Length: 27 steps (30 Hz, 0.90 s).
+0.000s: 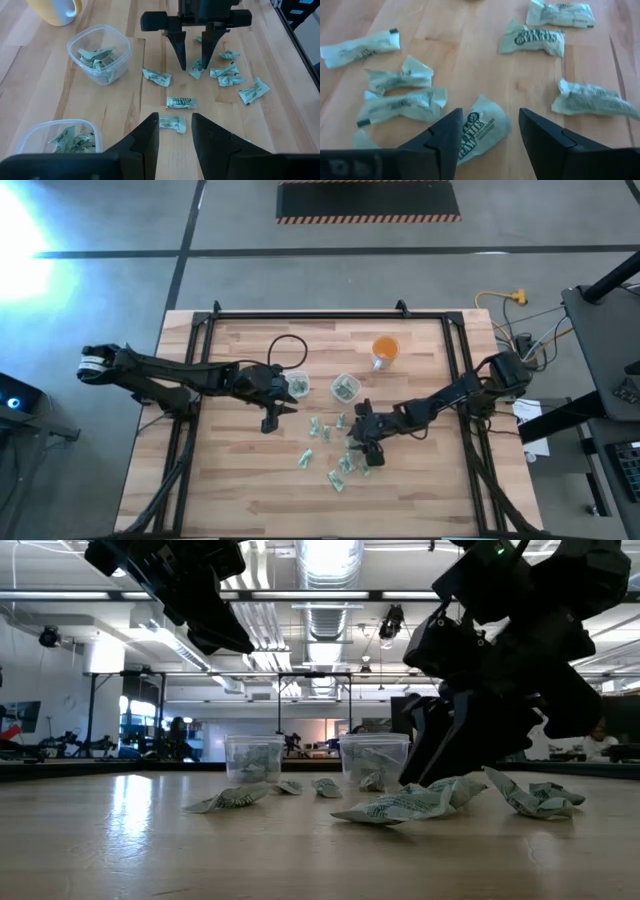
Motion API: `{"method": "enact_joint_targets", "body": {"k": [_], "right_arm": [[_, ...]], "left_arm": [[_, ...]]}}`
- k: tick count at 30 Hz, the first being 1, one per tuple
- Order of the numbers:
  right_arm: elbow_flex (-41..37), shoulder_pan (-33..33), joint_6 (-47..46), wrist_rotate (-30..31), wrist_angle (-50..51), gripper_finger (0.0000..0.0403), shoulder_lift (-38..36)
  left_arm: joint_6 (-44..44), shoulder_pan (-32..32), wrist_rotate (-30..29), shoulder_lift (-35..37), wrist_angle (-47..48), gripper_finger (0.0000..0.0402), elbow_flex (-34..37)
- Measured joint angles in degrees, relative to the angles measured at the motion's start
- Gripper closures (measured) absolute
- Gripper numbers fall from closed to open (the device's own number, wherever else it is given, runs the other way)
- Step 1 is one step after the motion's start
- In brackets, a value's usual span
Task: Pick and place items into bin
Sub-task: Put the white stevia packet into the right transparent bin
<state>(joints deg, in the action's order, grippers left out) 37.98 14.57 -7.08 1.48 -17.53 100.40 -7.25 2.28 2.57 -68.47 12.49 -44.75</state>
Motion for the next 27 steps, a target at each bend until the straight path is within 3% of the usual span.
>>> {"method": "enact_joint_targets", "body": {"k": [12,27], "right_arm": [[1.24,-0.07,0.77,0.35,-0.34,0.0265,3.01],[0.97,-0.22,3.18,1.54,1.20,0.0381,1.04]], "left_arm": [[-0.07,0.00,0.00,-0.02,-0.04,0.0304,0.00],[-0.07,0.00,0.00,-0.02,-0.02,0.0304,0.00]]}}
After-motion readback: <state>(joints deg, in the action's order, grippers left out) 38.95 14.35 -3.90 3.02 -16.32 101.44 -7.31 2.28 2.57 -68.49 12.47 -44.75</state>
